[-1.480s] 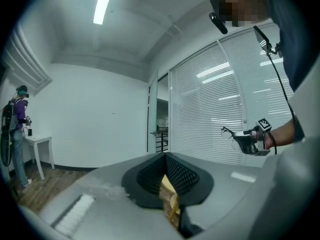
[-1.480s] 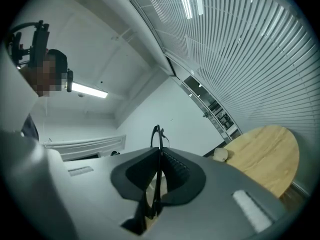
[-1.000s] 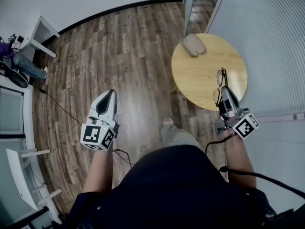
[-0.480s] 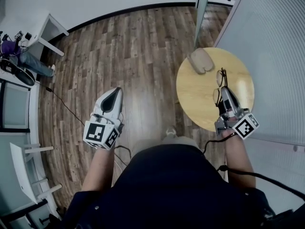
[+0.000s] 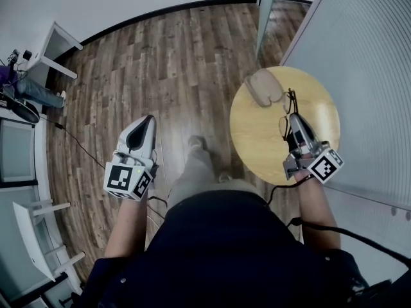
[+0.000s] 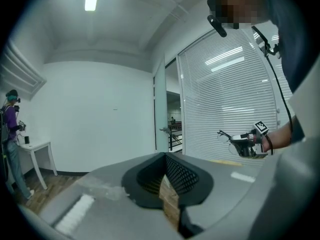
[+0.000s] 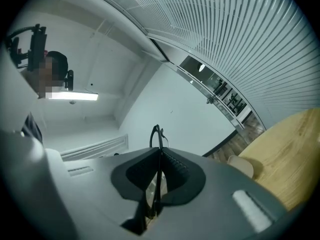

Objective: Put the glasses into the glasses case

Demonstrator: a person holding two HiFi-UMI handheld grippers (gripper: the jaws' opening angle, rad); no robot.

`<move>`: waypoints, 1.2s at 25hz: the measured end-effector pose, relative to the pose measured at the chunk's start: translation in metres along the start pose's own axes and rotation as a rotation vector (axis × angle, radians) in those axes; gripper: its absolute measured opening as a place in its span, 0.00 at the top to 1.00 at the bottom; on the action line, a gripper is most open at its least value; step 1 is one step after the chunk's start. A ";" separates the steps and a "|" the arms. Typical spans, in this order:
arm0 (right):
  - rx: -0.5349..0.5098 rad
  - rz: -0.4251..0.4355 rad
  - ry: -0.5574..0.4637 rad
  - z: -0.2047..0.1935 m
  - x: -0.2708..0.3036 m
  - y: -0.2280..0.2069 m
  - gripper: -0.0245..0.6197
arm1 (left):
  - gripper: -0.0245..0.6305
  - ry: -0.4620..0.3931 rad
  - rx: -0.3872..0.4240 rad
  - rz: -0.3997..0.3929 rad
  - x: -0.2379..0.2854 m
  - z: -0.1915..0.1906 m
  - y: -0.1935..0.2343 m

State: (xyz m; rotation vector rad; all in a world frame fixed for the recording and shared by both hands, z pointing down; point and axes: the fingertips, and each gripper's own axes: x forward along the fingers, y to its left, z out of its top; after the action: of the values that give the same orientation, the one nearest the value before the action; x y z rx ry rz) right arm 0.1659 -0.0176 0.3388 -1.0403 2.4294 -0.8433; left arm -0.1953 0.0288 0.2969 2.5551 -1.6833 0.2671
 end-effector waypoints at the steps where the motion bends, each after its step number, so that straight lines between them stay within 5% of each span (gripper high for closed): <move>1: -0.002 -0.002 -0.005 0.000 0.005 -0.002 0.92 | 0.96 -0.001 0.001 -0.009 0.008 -0.001 0.005; 13: -0.026 -0.143 -0.075 0.000 0.019 -0.022 0.92 | 0.96 -0.034 0.025 -0.199 0.100 0.006 0.028; 24: -0.041 -0.339 -0.177 0.019 0.099 -0.057 0.92 | 0.96 -0.014 0.031 -0.360 0.221 0.016 0.117; 30: -0.063 -0.418 -0.208 0.025 0.118 -0.065 0.92 | 0.96 0.003 0.031 -0.446 0.271 0.011 0.131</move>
State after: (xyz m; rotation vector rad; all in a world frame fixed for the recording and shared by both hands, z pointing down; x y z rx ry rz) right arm 0.1350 -0.1508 0.3510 -1.6086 2.1085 -0.7401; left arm -0.2104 -0.2697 0.3310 2.8542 -1.0676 0.2655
